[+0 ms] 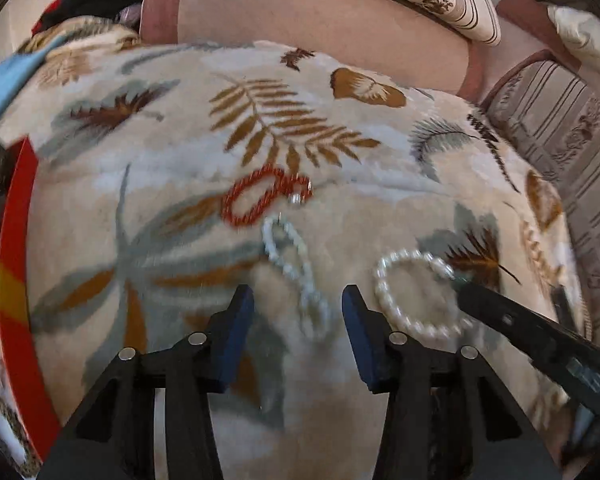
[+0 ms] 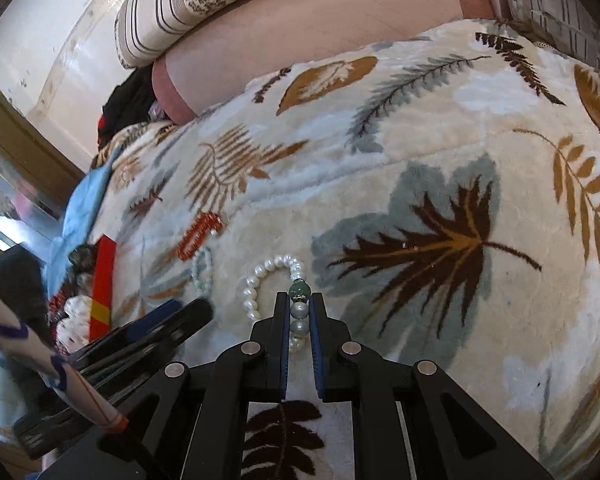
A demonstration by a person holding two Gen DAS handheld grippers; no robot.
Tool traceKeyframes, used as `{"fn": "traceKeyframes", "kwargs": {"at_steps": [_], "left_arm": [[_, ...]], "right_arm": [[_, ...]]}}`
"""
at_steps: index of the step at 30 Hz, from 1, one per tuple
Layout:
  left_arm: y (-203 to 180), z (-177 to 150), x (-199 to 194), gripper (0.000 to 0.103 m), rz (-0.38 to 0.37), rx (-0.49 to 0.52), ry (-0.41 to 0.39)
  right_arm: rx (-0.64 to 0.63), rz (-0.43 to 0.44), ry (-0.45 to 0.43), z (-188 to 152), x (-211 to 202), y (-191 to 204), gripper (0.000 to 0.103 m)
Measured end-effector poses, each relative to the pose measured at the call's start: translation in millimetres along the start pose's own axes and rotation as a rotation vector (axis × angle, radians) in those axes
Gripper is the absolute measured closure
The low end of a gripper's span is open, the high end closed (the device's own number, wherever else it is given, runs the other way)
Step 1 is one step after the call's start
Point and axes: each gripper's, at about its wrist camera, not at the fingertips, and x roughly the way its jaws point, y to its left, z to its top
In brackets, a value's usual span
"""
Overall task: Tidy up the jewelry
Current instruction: 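Grasp the white pearl strand with left tool while right grasps green-bead pearl bracelet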
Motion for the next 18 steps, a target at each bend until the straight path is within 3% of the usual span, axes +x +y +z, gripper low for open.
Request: {"fn": "traceKeyframes", "kwargs": {"at_steps": [3,4,18], "left_arm": [[-5,6,10,0.092,0.096,0.020,-0.019],[-4,5,11,0.095,0.101,0.022,-0.029],[10,-48,-66,0.098,0.018,0.050,-0.123]], "right_arm": [[0.003,0.016,-0.012,4,-3,0,0.093],[0.009,0.023,-0.014,5,-4,0,0.093],[-0.047,0.134,-0.065,-4,-27,27,0.093]]}}
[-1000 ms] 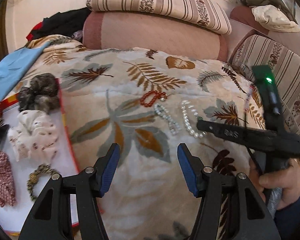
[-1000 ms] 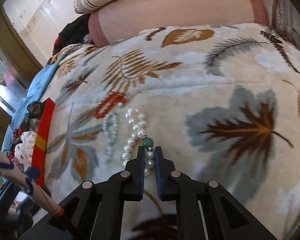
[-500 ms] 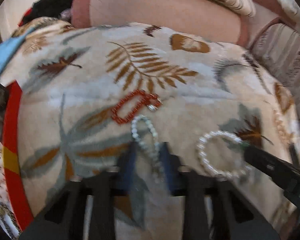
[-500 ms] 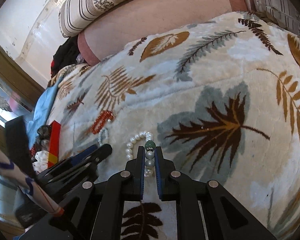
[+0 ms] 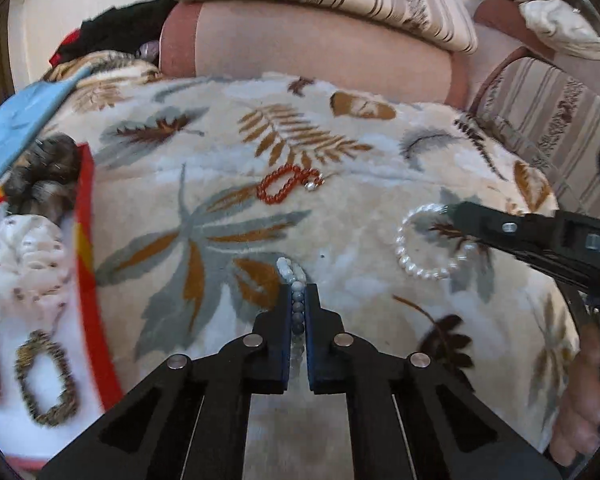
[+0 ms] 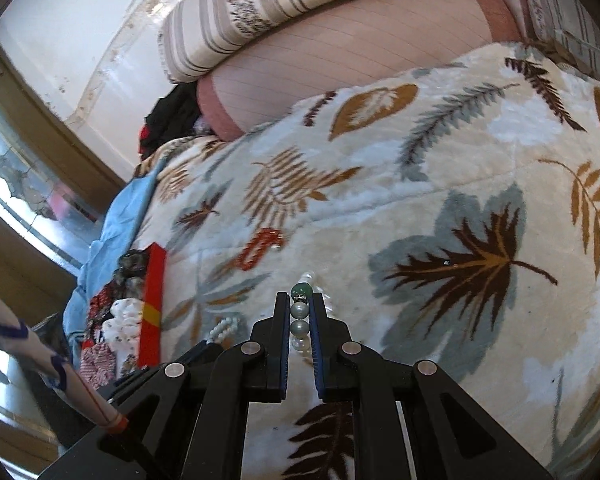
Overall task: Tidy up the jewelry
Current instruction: 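Grasp the white pearl strand with left tool while right grasps green-bead pearl bracelet, then carry both pearl pieces over the red tray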
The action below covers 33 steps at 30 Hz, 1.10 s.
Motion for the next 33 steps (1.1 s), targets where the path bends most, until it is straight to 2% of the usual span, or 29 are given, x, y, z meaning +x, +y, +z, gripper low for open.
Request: {"fn": "traceKeyframes", "kwargs": {"at_steps": [5,14,22,33], "left_arm": [[-4,-8,-38,0.098,-0.005,0.018,-0.067],[5,-29,-81,0.098,0.011,0.018,-0.140],[18,-50,-98,0.098,0.027,0.002,-0.161],[23,-57,-111,0.097,0.024,0.016,-0.188]], "right_arm": [[-0.027,0.027,-0.015,-10,-11,16,0.093],[-0.086,0.066,-0.055,-34,-35,44,0.093],[-0.086,0.101,-0.058,-68,-52,55,0.093],[-0.101,0.083,-0.055,-96,-68,70,0.093]]}}
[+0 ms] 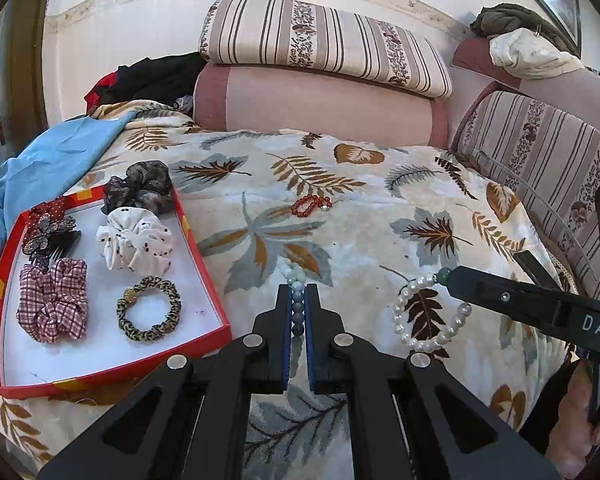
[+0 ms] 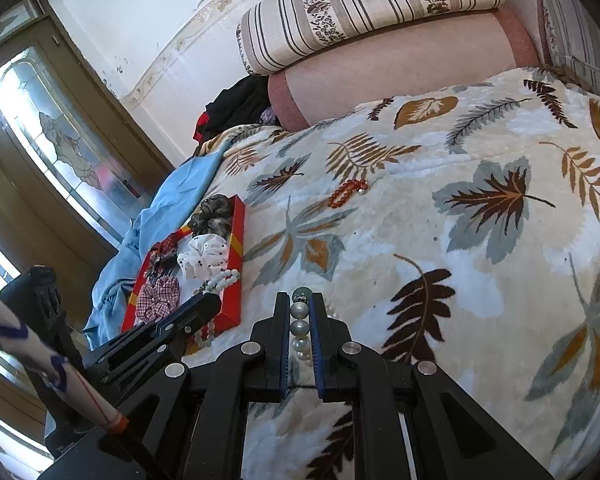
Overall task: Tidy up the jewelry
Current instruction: 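Carry both pearl pieces over the red tray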
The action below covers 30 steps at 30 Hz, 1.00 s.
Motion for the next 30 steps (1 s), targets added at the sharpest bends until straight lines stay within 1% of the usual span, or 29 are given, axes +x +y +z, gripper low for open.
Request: {"fn": "traceKeyframes", "kwargs": {"at_steps": [7,16,23,30], "left_arm": [[20,1,-11,0.097,0.015,-0.027,-0.024],[45,2,-25,0.097,0.067,-0.048,-0.063],[76,1,-35,0.097,0.120,-0.098,-0.081],[101,3,-40,0.097,0.157,-0.147,-0.094]], "right_arm": [[-0.033,-0.019,0.002,1,-3,21,0.093],[-0.085,-0.032,0.013,6,6,56,0.093],[-0.119,-0.019,0.032,10,23,81,0.093],[-0.174,0.018,0.041,17,42,117,0.093]]}}
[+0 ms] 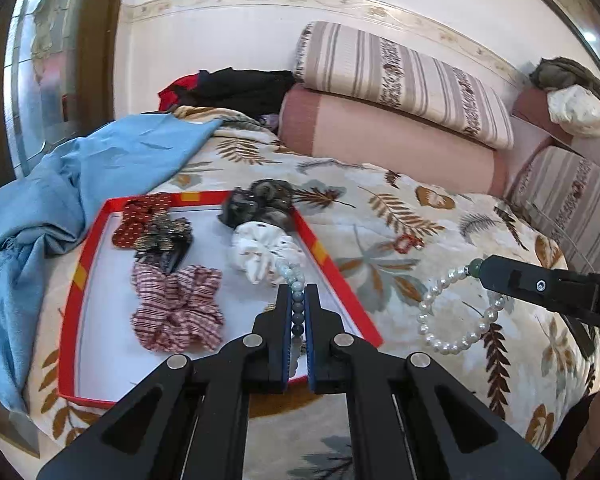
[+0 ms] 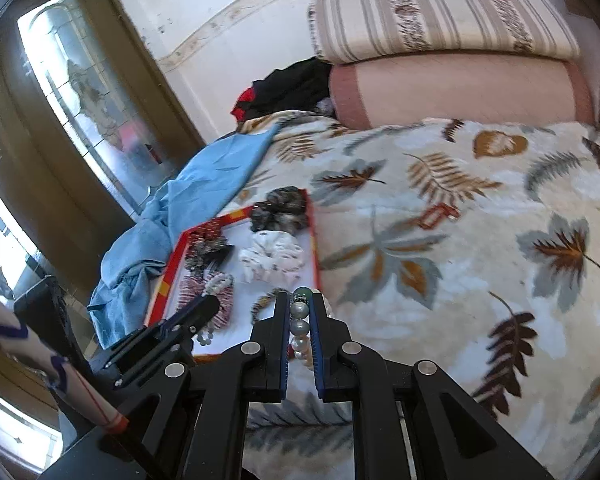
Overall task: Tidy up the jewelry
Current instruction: 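Carry both pearl pieces over the red tray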
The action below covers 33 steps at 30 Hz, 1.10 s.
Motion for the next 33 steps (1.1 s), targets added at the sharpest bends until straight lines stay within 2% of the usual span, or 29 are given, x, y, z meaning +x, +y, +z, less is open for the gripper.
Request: {"fn": "traceKeyframes", "kwargs": {"at_steps": [15,23,33], "left_arm": [[48,6,-6,0.097,0.101,-0.072,-0.019],[88,5,-3,0.097,0.183,-0.139,0.004],[111,-4,9,0.097,0.267,-0.176,0.060]], "right_arm": [[-0.069,0.080,0.036,13,40,52,0.093],[-0.085,0.120,0.069,11,66,74,0.093],[-0.090,0.161,0.138,-4,100,88,0.093]]}}
